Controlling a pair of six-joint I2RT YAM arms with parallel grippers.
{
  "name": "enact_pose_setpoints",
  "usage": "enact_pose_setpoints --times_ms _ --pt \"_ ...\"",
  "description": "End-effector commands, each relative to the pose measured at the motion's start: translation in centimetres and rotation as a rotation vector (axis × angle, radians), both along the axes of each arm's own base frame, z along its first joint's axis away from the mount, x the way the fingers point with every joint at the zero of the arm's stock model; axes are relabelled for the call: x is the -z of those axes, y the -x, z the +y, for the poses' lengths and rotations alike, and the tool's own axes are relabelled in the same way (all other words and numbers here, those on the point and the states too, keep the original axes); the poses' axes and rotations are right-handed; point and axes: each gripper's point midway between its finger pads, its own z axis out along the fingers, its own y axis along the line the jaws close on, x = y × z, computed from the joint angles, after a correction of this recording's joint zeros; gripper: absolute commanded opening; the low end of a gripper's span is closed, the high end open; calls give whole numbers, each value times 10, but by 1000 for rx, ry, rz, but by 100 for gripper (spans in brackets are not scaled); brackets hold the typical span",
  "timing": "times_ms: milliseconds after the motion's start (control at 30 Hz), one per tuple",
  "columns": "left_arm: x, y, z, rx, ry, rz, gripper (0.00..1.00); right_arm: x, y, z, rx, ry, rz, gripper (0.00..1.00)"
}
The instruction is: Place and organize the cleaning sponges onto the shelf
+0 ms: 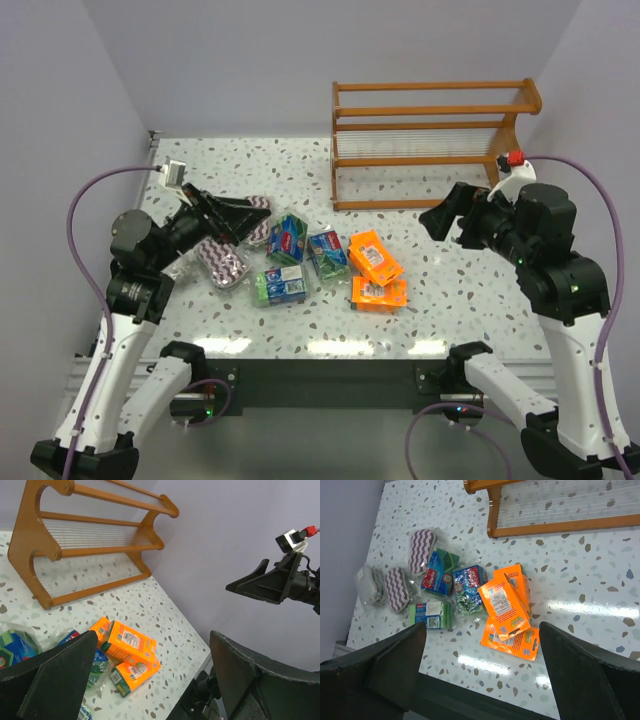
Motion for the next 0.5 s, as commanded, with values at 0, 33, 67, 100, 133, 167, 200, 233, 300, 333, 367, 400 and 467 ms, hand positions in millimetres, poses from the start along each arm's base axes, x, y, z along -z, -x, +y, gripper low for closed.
enact_pose_setpoints --times_ms 0,33,67,100,133,167,200,233,300,333,367,400,467 --pt "-15 10 2 2 -31 -60 100 4 -2 2 -26 22 -7 98" --pt "-13 10 3 -3 -35 -56 100 9 -3 2 -27 29 2 98" --pt "-11 9 3 -9 -37 -49 100 15 -5 2 -25 33 15 98" --pt "-11 10 4 -12 -37 -47 100 31 -8 1 -14 43 56 98" --pt "-8 10 5 -15 -39 -35 100 41 -9 -1 13 39 90 98" --pt "-6 11 5 -19 -39 -31 100 50 -10 -4 44 34 116 98" --pt "-5 12 6 -22 -38 -28 100 70 -10 0 56 3 179 98" --pt "-3 13 7 -27 -38 -19 100 77 -9 4 55 -23 202 98" --pt "-1 17 9 -42 -38 -19 100 101 -7 8 104 -97 272 98" --pt "3 17 12 -57 -44 -7 100 103 -11 13 111 -144 259 97" --pt "5 20 13 -61 -46 -9 100 109 -10 17 114 -184 273 95" --pt "6 21 14 -69 -48 -6 100 129 -7 21 144 -235 335 89" --pt "12 24 18 -92 -60 10 100 138 -5 24 163 -290 350 88"
